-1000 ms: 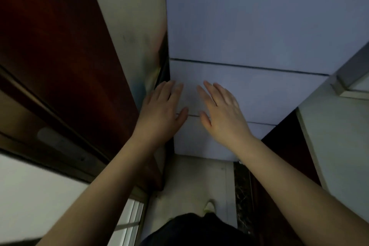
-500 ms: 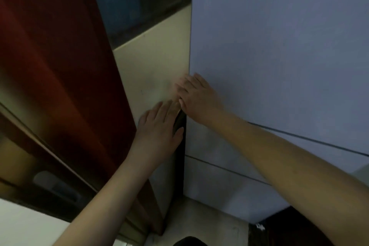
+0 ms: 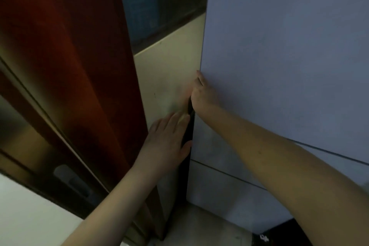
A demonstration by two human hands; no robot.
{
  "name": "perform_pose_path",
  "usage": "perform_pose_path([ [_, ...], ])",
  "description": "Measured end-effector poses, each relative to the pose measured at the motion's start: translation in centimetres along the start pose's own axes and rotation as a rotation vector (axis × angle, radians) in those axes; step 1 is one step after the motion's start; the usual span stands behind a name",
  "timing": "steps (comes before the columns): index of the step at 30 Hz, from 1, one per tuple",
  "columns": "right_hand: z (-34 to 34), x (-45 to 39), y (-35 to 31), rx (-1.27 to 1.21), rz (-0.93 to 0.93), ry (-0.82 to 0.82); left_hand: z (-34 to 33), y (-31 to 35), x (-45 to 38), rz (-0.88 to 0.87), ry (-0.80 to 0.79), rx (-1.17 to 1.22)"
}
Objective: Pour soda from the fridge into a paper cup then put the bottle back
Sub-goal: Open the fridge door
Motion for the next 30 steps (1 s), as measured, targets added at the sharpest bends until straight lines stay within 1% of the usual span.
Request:
perform_pose_path([
  [1, -0.3, 0.0, 0.0, -0.004, -0.003, -0.062, 0.2, 0.2, 0.5, -0.014, 0.004, -0.001],
  [2, -0.6, 0.0, -0.3, -0.057, -0.047, -0.127, 0.5, 0.3, 1.0, -0.027, 0.013, 0.000],
  [3, -1.1, -0.3, -0.3, -0.156, -0.134, -0.137, 0.7, 0.3, 1.6, -0.038, 0.021, 0.004],
  [4, -1.5, -0.4, -0.1, -0.290, -0.235, -0.054, 0.8, 0.2, 2.2, -0.045, 0.026, 0.006],
  [5, -1.9, -0.7, -0.4, -0.399, -0.237, 0.079, 0.9, 0.1, 2.7, -0.048, 0.029, -0.001],
  [6, -1.9, -0.6, -0.6, -0.425, -0.175, 0.161, 0.8, -0.1, 3.1, -0.046, 0.027, -0.018],
  [7, -1.5, 0.3, -0.9, -0.394, -0.124, 0.177, 0.7, -0.2, 3.6, -0.039, 0.020, -0.034],
  [8, -0.8, 1.8, -1.1, -0.324, -0.128, 0.172, 0.6, -0.4, 4.1, -0.039, 0.018, -0.042],
  [9, -0.1, 3.1, -1.5, -0.247, -0.160, 0.220, 0.5, -0.6, 4.5, -0.049, 0.016, -0.036],
  [10, 0.7, 3.8, -1.7, -0.245, -0.181, 0.288, 0.4, -0.7, 4.9, -0.064, 0.021, -0.019],
  [11, 1.4, 4.3, -1.9, -0.237, -0.154, 0.352, 0.4, -0.9, 5.4, -0.076, 0.029, 0.001],
  [12, 1.5, 4.5, -2.3, -0.250, -0.121, 0.371, 0.5, -1.1, 5.9, -0.080, 0.037, 0.016],
  [16, 2.6, 7.0, -3.4, -0.193, -0.099, 0.365, 1.1, -1.9, 7.5, -0.091, 0.065, 0.077],
  [18, 3.1, 9.0, -4.4, -0.131, -0.047, 0.304, 1.2, -1.8, 8.3, -0.112, 0.063, 0.110],
  [20, 3.8, 11.3, -4.9, -0.067, -0.051, 0.256, 1.4, -1.4, 8.9, -0.134, 0.063, 0.112],
  [21, 4.4, 12.8, -4.9, -0.056, -0.056, 0.268, 1.5, -1.2, 9.1, -0.146, 0.063, 0.115],
  [23, 4.7, 15.1, -5.4, 0.014, -0.008, 0.243, 1.8, -0.5, 9.6, -0.160, 0.063, 0.140],
  [26, 5.8, 18.1, -5.7, 0.057, 0.017, 0.283, 2.8, 0.6, 10.6, -0.174, 0.080, 0.167],
  [28, 6.9, 20.4, -5.9, 0.102, 0.071, 0.290, 3.7, 1.4, 11.6, -0.181, 0.109, 0.183],
  [29, 6.9, 21.8, -6.0, 0.104, 0.093, 0.209, 4.1, 1.8, 12.2, -0.181, 0.129, 0.196],
  [30, 7.0, 23.2, -6.3, 0.081, 0.097, 0.191, 4.5, 2.1, 13.1, -0.179, 0.146, 0.206],
])
Point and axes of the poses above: each hand's wrist, its own x-axis away from the middle knuckle, its own z-axis out of the back of the hand, y = z × x, the point moved 4 cm from there along -x, towards the middle knuckle, and after that the axes turned 2 degrees about -y, right-handed, at the moved point
